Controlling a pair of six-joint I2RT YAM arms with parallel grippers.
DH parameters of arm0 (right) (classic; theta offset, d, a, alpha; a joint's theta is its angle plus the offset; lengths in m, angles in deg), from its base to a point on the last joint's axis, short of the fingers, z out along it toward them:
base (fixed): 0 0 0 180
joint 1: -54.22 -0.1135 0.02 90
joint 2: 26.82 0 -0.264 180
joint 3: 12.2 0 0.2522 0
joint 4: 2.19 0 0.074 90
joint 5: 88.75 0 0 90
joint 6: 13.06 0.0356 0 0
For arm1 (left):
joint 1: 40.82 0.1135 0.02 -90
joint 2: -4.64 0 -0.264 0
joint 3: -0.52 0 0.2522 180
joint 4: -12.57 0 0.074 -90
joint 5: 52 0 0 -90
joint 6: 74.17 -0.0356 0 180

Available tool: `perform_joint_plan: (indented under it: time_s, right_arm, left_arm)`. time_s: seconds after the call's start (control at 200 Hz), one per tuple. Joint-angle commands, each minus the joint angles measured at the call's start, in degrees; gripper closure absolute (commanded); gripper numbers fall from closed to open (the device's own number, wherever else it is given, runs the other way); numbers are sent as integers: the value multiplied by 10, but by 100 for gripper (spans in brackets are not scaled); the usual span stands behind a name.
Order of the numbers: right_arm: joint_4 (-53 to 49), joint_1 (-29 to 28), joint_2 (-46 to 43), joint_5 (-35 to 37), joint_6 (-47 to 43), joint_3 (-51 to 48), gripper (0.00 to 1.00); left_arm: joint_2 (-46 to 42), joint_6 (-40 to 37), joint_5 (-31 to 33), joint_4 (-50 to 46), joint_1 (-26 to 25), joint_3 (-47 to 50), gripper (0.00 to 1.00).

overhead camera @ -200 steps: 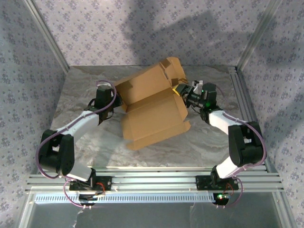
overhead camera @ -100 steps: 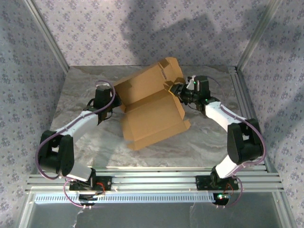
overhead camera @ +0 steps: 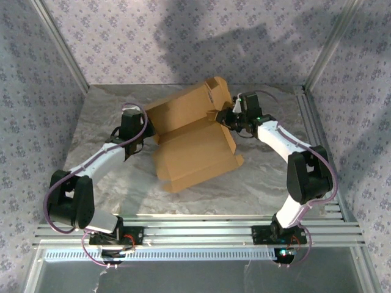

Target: Fold the paper box

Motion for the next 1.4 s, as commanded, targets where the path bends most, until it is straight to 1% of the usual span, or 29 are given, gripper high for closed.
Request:
perform_joint_plan:
  time_s: [0.0, 0.075, 0.115, 0.215, 0.24, 0.31, 0.37, 0.525, 0.54, 0.565, 0.63, 0.665, 0.72, 0.795, 0.845, 0.954, 1.024, 1.214, 1.294, 1.334, 1.394]
  right_arm:
    - [-28, -21, 11, 27, -32, 17, 83]
    - [-27, -28, 9, 47, -37, 14, 89]
    - [-27, -31, 6, 56, -37, 11, 90]
    - [-24, -31, -11, 66, -37, 1, 89]
    - [-23, -29, -17, 67, -58, -2, 89]
    - [-23, -24, -36, 67, -70, -6, 88]
    - [-36, -17, -44, 62, -78, 0, 86]
    - [-48, 4, -60, 35, -94, 6, 87]
    - [-48, 6, -62, 30, -94, 6, 86]
    - [-48, 10, -65, 20, -96, 5, 80]
    - [-48, 23, -82, 8, -98, -1, 58]
    - [-42, 33, -99, 1, -100, -10, 49]
    - [-29, 52, -131, -18, -104, -22, 41]
    - [-6, 81, -178, -48, -121, -60, 35]
    - [9, 99, -210, -63, -137, -75, 32]
    - [52, 135, -275, -87, -171, -106, 31]
    - [55, 135, -294, -85, -223, -108, 27]
    - [38, 112, -296, -76, -406, -98, 22]
    - [3, 103, -285, -33, -441, -68, 20]
    - [-14, 103, -271, -17, -448, -51, 20]
    - [-42, 102, -246, -13, -459, -18, 23]
  left_arm:
    - [-24, 0, -34, 28, -14, -11, 100]
    - [-25, 2, -30, 26, -17, -10, 100]
    - [-26, 3, -29, 25, -17, -10, 100]
    - [-29, 2, -25, 16, -17, -12, 100]
    - [-29, 1, -24, 13, -17, -13, 100]
    - [-29, -1, -24, 10, -17, -16, 100]
    - [-30, -1, -26, 9, -17, -16, 100]
    - [-31, 1, -29, 9, -16, -19, 100]
    - [-31, 2, -29, 9, -16, -20, 100]
    - [-32, 2, -28, 8, -16, -21, 100]
    - [-32, 0, -29, 2, -15, -25, 100]
    - [-31, -3, -30, -2, -15, -28, 100]
    - [-28, -8, -39, -9, -11, -34, 100]
    - [-22, -15, -52, -24, -4, -44, 100]
    - [-19, -23, -59, -37, 0, -53, 100]
    - [-15, -39, -68, -58, 5, -67, 100]
    - [-13, -46, -79, -70, 7, -77, 100]
    - [-6, -66, -87, -114, 7, -107, 100]
    - [-7, -74, -86, -125, 7, -113, 100]
    - [-7, -75, -87, -127, 7, -114, 100]
    - [-7, -76, -90, -128, 7, -115, 100]
